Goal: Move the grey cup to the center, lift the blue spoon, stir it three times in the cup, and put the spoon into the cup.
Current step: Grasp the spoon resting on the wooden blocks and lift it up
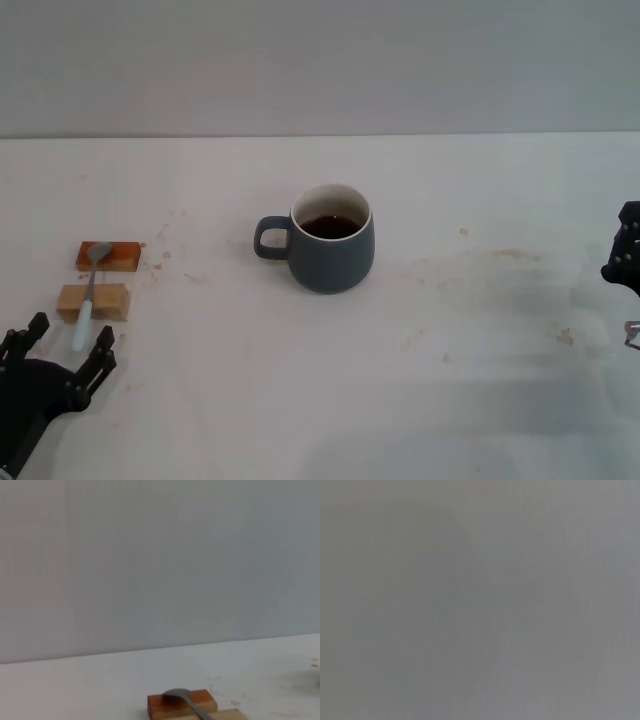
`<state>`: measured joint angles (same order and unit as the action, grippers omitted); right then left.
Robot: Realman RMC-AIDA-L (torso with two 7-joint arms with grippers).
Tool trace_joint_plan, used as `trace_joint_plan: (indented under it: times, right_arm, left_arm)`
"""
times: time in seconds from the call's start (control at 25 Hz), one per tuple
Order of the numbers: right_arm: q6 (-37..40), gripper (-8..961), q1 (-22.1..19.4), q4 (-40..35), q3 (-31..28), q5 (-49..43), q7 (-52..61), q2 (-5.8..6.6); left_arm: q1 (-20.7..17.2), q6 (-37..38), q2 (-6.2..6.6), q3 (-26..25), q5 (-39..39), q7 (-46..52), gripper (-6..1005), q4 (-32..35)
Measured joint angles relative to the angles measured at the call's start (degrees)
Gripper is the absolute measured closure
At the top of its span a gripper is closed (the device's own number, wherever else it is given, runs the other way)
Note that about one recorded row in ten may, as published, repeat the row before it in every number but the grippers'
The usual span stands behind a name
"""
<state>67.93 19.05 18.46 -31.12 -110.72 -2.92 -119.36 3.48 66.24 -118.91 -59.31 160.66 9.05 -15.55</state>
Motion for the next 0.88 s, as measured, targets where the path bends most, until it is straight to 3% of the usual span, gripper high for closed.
trace_joint_plan:
  times: [0.6, 0.88]
  right_arm:
    - [0.01, 954, -0.15, 0.09, 0.00, 0.00, -0.07, 0.00]
    - [0.02, 955, -0.15, 0.09, 0.00, -0.01, -0.10, 0.00]
  left_arm:
    - [1.19, -0.51, 0.05, 0.59, 0.04, 0.73, 269, 0.00]
    - [1.65, -2.26, 0.08, 0.52, 0.03, 1.31, 356, 0.00]
